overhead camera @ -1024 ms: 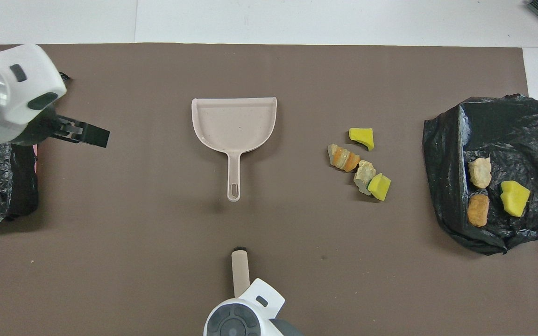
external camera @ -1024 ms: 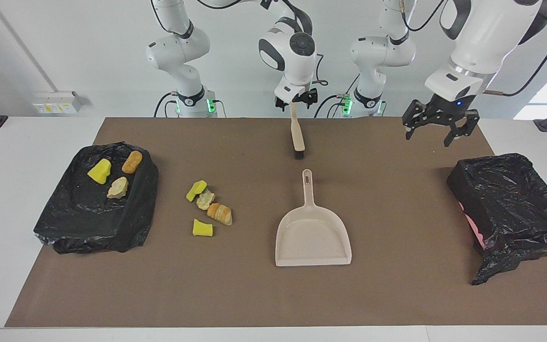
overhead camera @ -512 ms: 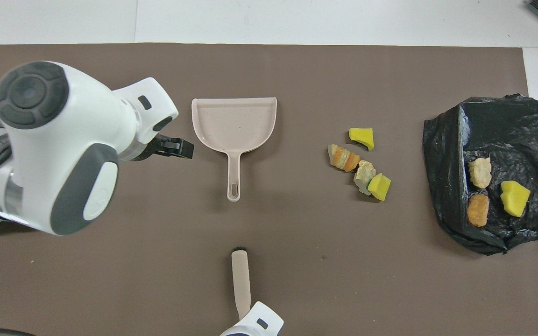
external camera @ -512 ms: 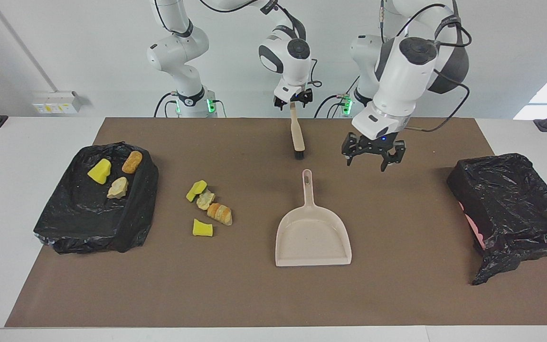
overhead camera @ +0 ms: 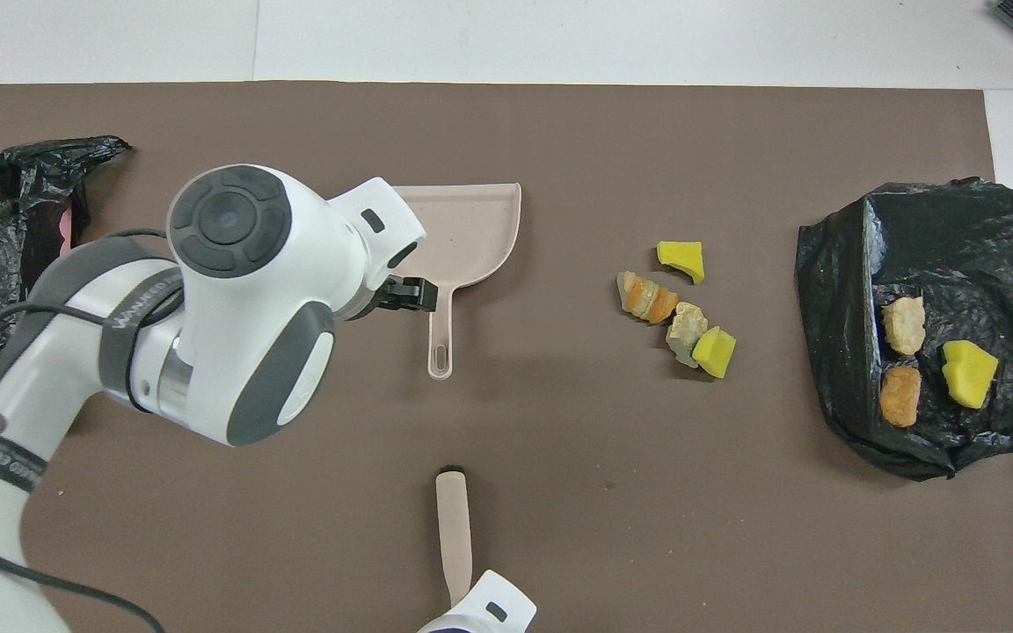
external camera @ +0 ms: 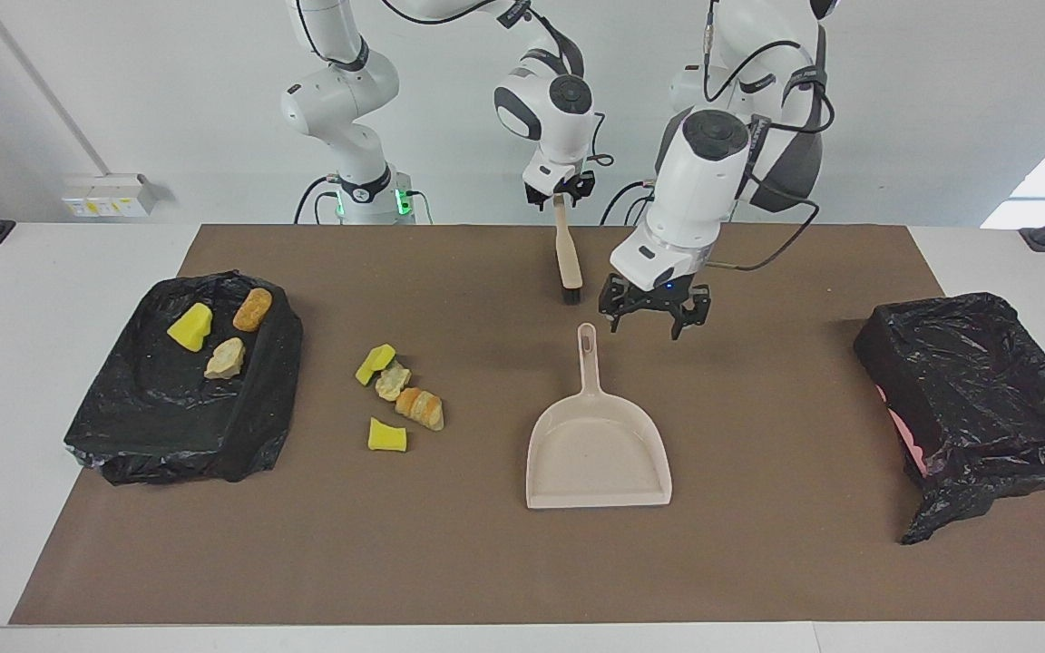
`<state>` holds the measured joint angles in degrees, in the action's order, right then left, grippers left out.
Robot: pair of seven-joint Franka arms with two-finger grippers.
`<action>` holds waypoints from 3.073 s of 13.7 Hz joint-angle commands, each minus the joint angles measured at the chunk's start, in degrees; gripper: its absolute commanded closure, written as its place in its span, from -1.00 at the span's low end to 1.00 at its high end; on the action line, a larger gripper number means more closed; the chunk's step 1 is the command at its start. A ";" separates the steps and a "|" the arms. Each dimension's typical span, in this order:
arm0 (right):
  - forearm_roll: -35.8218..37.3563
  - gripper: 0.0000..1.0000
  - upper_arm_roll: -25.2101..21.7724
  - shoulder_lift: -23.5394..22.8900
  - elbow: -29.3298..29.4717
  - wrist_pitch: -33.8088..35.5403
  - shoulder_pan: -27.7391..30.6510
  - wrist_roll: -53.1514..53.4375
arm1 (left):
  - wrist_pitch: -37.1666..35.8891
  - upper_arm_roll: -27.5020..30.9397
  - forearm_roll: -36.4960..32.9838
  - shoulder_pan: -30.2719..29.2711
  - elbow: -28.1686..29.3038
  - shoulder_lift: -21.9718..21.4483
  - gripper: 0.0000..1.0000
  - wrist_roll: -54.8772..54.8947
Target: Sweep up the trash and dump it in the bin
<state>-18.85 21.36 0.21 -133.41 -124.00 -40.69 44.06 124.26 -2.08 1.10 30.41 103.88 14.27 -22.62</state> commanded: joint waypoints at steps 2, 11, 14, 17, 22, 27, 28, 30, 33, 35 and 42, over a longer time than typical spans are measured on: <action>-0.32 1.00 -0.35 -0.12 2.36 3.13 3.93 0.25 | 6.34 1.03 0.22 1.49 3.17 1.72 -1.00 -1.82; 10.21 1.00 -0.53 9.56 8.77 27.49 29.50 -19.69 | 6.87 0.94 0.31 0.96 3.26 2.26 -1.00 -0.85; 19.60 1.00 -0.44 7.62 9.04 23.73 35.04 -20.76 | 6.87 0.94 0.40 0.88 3.26 2.35 -1.00 -0.59; 29.81 1.00 -0.36 6.83 8.34 22.83 40.68 -22.95 | 6.35 0.85 0.66 1.05 3.96 2.17 -1.00 1.52; 32.56 1.00 -0.27 5.60 4.47 20.21 44.98 -25.14 | 6.43 0.85 0.66 1.58 5.46 1.73 -0.95 0.65; 32.04 1.00 0.00 -0.20 4.73 17.30 47.19 -28.41 | 3.97 0.85 0.66 1.93 5.20 1.47 0.21 0.38; 31.68 1.00 0.08 -0.29 5.17 17.47 46.58 -28.06 | 3.97 0.94 0.66 1.93 5.11 1.47 0.47 0.38; 29.68 1.00 0.08 -0.90 5.53 17.13 46.92 -28.67 | 3.80 0.94 0.57 1.93 4.49 1.73 1.00 0.90; 22.02 1.00 0.08 -3.01 8.94 18.00 46.23 -29.20 | 3.10 1.20 -0.22 1.41 4.14 1.29 1.00 1.87; 16.77 1.00 0.26 -4.24 9.92 16.95 45.88 -29.38 | -1.01 1.82 -1.44 0.79 4.05 -1.24 1.00 7.63; 16.20 1.00 -0.71 -4.87 23.62 30.98 43.67 -26.13 | -15.54 1.82 -2.68 -5.00 4.40 -6.27 1.00 41.41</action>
<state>-3.46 21.00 -4.83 -114.02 -98.45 0.64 17.66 109.29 0.12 -0.60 26.45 107.18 8.88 14.22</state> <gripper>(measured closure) 0.740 0.687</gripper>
